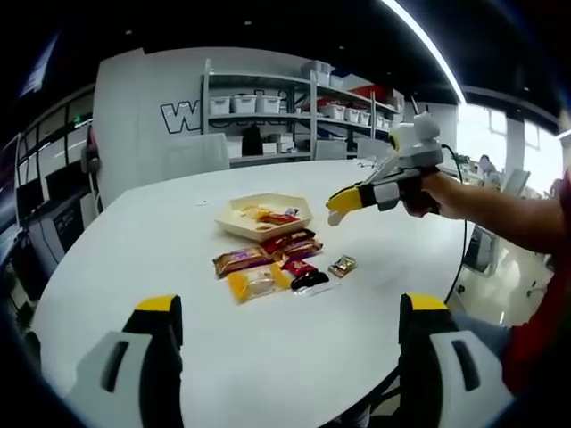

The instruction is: Place the target food into the container with the food tongs after gripping and lifting it, then release it inside without dropping or visibly crushing the food.

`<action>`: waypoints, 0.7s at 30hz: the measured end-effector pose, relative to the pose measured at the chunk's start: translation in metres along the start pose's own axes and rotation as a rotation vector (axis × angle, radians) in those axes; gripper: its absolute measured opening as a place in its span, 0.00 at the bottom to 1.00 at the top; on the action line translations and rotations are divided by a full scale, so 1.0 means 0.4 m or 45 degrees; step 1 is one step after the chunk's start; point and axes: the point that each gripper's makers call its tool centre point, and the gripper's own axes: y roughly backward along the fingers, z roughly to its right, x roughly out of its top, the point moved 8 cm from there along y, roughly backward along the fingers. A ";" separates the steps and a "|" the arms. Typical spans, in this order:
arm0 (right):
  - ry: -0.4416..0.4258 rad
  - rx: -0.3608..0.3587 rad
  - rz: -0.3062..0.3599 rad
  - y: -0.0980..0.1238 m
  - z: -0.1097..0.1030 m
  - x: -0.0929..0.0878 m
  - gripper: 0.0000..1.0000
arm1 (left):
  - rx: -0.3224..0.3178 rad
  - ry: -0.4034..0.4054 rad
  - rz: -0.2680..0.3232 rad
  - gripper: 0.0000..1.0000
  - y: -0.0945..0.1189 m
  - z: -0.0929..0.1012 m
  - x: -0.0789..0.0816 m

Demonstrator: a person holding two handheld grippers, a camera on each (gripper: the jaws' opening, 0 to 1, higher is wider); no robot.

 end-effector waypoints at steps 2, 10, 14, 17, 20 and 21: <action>0.003 0.001 -0.008 0.002 -0.005 -0.013 0.24 | -0.003 -0.001 -0.002 0.99 -0.001 0.001 -0.001; 0.025 0.039 -0.090 0.007 -0.025 -0.082 0.24 | -0.009 -0.003 -0.010 0.99 -0.003 0.002 -0.004; 0.041 0.065 -0.110 0.013 -0.035 -0.094 0.24 | -0.012 -0.004 -0.012 0.98 -0.005 0.004 -0.005; 0.080 0.063 -0.145 0.014 -0.032 -0.105 0.24 | -0.015 -0.005 -0.012 0.98 -0.008 0.004 -0.005; 0.127 0.036 -0.164 0.017 -0.016 -0.110 0.24 | -0.016 -0.005 -0.008 0.98 -0.007 0.005 -0.004; 0.117 0.032 -0.161 0.019 -0.010 -0.109 0.24 | -0.015 -0.004 -0.006 0.98 -0.007 0.005 -0.004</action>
